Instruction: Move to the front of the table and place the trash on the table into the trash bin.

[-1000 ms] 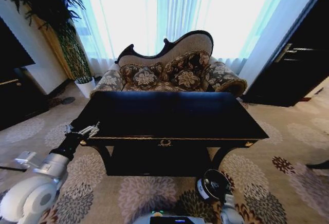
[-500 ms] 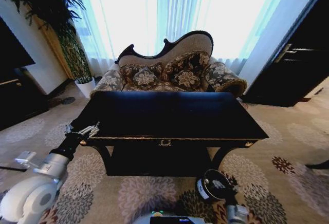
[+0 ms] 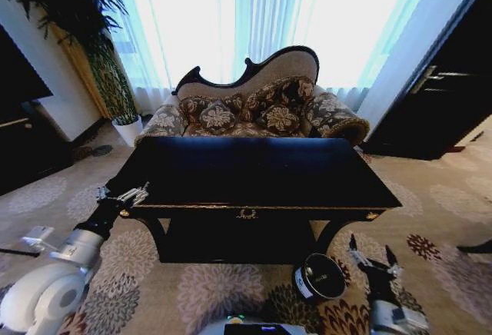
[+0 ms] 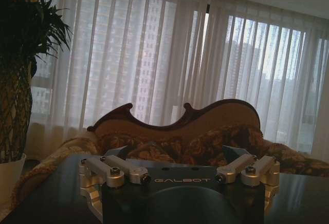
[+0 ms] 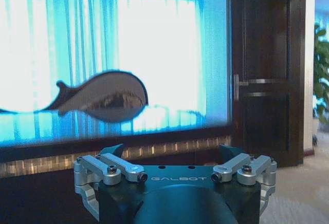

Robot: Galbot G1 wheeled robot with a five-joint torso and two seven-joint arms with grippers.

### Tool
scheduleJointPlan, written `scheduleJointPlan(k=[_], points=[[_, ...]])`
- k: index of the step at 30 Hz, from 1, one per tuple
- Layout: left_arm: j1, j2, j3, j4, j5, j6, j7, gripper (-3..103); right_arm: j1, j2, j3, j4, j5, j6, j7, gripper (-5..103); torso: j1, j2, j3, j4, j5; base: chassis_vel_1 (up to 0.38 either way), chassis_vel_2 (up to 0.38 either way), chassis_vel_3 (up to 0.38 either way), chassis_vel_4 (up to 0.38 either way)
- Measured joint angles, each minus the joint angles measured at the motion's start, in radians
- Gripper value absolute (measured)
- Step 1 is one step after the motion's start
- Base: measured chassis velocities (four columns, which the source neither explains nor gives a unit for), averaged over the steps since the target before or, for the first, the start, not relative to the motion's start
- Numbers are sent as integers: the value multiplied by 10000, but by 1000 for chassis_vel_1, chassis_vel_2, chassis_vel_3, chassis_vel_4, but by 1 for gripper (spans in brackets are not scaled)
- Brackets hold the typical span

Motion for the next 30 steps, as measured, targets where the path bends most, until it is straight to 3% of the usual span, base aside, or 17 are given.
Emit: scheduleJointPlan(k=[10, 23, 30], points=[[0, 0, 0, 0, 0, 0, 0, 100, 0, -391, 158, 1203, 359, -304, -421, 100, 0, 0, 0, 1, 0, 0, 0, 0, 0], [0, 0, 0, 0, 0, 0, 0, 100, 1383, -2508, -420, 1687, 823, -1710, -636, 100, 0, -1, 1, 3, 1, 0, 0, 0, 0], [0, 0, 0, 0, 0, 0, 0, 100, 1614, -2941, -524, 1806, 858, -2046, -590, 100, 0, -1, 1, 2, 1, 0, 0, 0, 0]])
